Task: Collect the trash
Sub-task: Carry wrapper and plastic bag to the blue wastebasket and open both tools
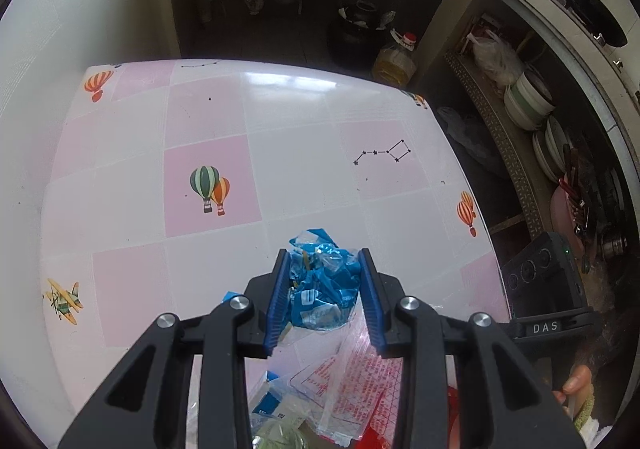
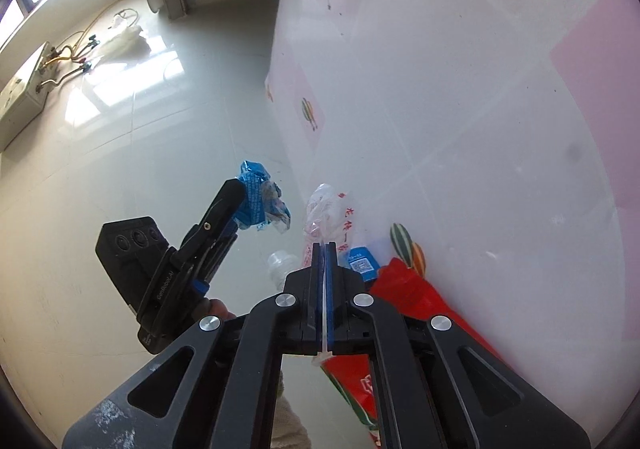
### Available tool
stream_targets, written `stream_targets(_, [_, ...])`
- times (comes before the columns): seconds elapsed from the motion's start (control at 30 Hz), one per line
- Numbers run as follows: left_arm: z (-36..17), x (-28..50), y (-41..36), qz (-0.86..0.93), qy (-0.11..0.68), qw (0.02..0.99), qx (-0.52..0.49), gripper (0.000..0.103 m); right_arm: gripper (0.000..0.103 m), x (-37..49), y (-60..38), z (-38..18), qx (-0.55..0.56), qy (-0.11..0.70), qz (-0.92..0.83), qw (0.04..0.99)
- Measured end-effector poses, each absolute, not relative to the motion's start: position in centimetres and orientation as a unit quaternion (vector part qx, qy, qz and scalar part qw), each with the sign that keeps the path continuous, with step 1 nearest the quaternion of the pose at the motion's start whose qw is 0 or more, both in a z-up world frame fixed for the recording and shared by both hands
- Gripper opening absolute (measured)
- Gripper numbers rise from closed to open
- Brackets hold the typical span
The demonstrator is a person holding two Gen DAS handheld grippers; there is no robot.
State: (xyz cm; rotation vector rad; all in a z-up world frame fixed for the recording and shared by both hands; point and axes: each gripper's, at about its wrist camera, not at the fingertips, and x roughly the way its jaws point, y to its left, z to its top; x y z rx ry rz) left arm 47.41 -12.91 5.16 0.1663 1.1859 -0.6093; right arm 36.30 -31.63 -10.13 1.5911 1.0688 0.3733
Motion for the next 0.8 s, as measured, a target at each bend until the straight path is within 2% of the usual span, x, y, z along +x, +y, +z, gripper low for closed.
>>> stream_targets(0.57, [10.7,44.2,-12.2,-0.301,0.5,0.809,0.064,0.033,0.0,35.6,-33.0,-4.8,0.685,0.39,0.198,0.582])
stream_targets(0.8, [13.1,41.2,-12.8,-0.326,0.479,0.812,0.069,0.033,0.0,31.7,-35.6,-2.6,0.676,0.371,0.189,0.608])
